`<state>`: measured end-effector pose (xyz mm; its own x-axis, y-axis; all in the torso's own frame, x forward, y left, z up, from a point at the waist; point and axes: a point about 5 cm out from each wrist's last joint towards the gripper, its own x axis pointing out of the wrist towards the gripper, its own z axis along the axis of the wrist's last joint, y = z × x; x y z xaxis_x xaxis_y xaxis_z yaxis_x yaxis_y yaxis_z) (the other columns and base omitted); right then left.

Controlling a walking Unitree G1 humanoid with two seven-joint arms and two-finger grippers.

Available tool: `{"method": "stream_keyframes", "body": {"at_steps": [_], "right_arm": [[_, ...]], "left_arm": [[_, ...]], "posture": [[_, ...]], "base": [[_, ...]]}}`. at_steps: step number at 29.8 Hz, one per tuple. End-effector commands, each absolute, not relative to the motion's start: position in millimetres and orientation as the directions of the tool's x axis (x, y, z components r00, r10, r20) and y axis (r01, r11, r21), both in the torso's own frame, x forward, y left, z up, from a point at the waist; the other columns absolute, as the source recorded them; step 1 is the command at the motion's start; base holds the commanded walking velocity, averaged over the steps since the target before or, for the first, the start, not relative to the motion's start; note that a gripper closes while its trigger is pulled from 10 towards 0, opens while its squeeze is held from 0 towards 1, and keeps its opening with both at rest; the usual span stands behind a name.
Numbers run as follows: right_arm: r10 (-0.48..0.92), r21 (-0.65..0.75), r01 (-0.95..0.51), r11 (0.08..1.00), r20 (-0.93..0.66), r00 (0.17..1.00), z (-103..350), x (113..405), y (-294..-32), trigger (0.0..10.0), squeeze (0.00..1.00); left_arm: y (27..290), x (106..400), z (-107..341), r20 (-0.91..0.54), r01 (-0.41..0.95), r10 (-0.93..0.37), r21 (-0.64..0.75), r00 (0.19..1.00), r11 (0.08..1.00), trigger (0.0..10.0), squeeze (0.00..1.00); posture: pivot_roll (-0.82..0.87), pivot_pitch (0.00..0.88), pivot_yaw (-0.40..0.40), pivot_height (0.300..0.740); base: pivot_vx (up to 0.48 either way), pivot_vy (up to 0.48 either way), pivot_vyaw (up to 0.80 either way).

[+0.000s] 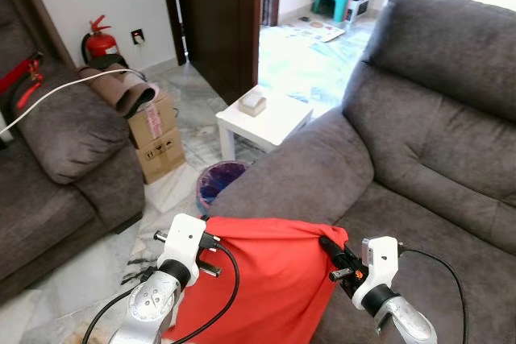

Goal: Move the pillow to the sofa from floor

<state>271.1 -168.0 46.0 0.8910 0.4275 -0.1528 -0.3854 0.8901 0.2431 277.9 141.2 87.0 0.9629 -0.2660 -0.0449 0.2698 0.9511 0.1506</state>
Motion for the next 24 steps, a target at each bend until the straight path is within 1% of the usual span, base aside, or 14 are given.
{"method": "stream_keyframes", "body": {"at_steps": [1,7,12,18,22,24], "right_arm": [[0.408,0.234,-0.377,0.896,-0.103,0.907,54.5,275.9,-170.9,10.0,0.00],[0.425,0.215,-0.397,0.892,-0.107,0.899,53.7,275.2,-168.3,10.0,0.00],[0.444,0.213,-0.419,0.883,-0.086,0.892,55.4,275.3,-164.0,10.0,0.00],[0.449,0.223,-0.424,0.877,-0.069,0.891,57.3,275.8,-163.0,10.0,0.00],[0.448,0.224,-0.426,0.877,-0.061,0.892,58.4,276.8,-163.1,10.0,0.00],[0.449,0.223,-0.427,0.876,-0.056,0.892,59.1,277.1,-163.1,10.0,0.00]], "left_arm": [[140.5,278.4,100.4,0.023,0.271,-0.278,0.152,0.960,0.950,10.0,0.00],[141.9,278.5,101.6,0.027,0.263,-0.270,0.149,0.962,0.953,10.0,0.00],[143.8,279.2,103.9,0.046,0.234,-0.242,0.133,0.969,0.963,10.0,0.00],[144.4,278.4,104.0,0.051,0.232,-0.241,0.138,0.969,0.963,10.0,0.00],[146.7,277.1,101.0,0.041,0.214,-0.221,0.134,0.974,0.968,10.0,0.00],[151.6,277.5,101.5,0.050,0.179,-0.187,0.138,0.981,0.974,10.0,0.00]], "posture": [[0.02,0.102,0.011,0.740],[0.02,0.102,0.012,0.740],[0.02,0.100,0.012,0.740],[0.02,0.098,0.012,0.740],[0.02,0.090,0.014,0.740],[0.02,0.088,0.013,0.740]], "base": [[0.000,0.000,-0.78],[0.000,0.000,-0.78],[0.000,0.000,0.00],[0.000,0.000,0.00],[0.000,0.000,0.00],[0.000,0.000,0.00]]}}
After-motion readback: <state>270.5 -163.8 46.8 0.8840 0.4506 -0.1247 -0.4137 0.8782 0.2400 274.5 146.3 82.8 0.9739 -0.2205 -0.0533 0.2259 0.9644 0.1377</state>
